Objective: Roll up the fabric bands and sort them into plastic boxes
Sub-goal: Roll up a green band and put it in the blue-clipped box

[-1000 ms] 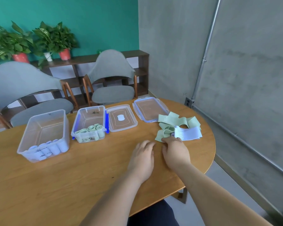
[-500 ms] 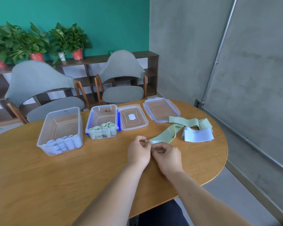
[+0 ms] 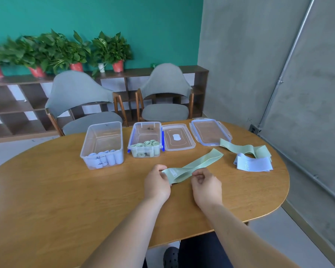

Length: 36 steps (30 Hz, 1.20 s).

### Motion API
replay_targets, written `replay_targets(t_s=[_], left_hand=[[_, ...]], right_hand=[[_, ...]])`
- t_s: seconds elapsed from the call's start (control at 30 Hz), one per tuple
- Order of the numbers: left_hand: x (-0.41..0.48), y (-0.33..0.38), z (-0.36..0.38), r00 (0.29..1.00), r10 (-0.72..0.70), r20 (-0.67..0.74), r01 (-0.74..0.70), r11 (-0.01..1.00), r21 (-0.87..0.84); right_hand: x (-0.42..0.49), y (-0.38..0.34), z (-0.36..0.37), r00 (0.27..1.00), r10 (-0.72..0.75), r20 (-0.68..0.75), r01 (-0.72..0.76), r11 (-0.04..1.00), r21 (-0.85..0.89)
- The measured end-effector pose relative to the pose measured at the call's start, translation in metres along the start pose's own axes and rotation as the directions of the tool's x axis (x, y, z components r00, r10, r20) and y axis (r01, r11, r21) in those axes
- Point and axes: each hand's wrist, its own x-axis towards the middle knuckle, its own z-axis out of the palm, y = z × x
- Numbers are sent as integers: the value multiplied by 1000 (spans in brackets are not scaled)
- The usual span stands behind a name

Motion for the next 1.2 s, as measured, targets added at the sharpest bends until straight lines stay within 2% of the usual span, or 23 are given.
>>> replay_targets(t_s=[0.17, 0.27, 0.4, 0.47, 0.57, 0.67, 0.73, 0.8, 0.87, 0.97, 1.03, 1.1, 1.13, 1.2], left_hand=[[-6, -16, -27, 998, -32, -62, 31, 999, -12], [-11, -23, -47, 988, -90, -122, 76, 990, -117], [-18, -30, -78, 960, -182, -212, 106, 939, -328], [-22, -35, -95, 942, -233, -244, 104, 888, -447], [-30, -42, -122, 935, -274, -227, 91, 800, -592], [-39, -49, -153, 931, -308, -193, 90, 709, -699], [-46, -55, -174, 934, -327, -145, 111, 651, -751], [-51, -65, -194, 935, -347, -73, 162, 601, -782], [-54, -78, -213, 915, -404, -10, 244, 573, -783], [-56, -96, -239, 863, -502, 53, 364, 546, -754], [-57, -102, -253, 848, -525, 69, 399, 549, -734], [-54, -108, -264, 835, -550, 25, 416, 600, -683], [-53, -110, -268, 831, -556, 0, 426, 636, -643], [-53, -111, -275, 841, -540, -8, 447, 704, -551]], right_hand=[[-13, -18, 22, 996, 13, 90, -8, 998, -60], [-20, -33, 42, 980, 78, 181, -66, 995, -75], [-31, -61, 65, 934, 200, 296, -234, 969, 83], [-39, -80, 75, 879, 306, 366, -394, 898, 195], [-51, -106, 96, 760, 442, 477, -620, 713, 328], [-64, -123, 126, 707, 468, 530, -698, 582, 417], [-75, -132, 144, 736, 418, 532, -665, 593, 454], [-85, -140, 160, 781, 339, 524, -587, 685, 432], [-95, -150, 175, 793, 243, 559, -526, 737, 425], [-109, -164, 190, 744, 105, 660, -476, 776, 413], [-114, -167, 193, 663, 13, 748, -413, 840, 352], [-116, -167, 193, 570, -18, 822, -348, 900, 261], [-115, -166, 193, 548, -11, 837, -306, 928, 212], [-111, -164, 194, 596, 11, 803, -132, 988, 85]])
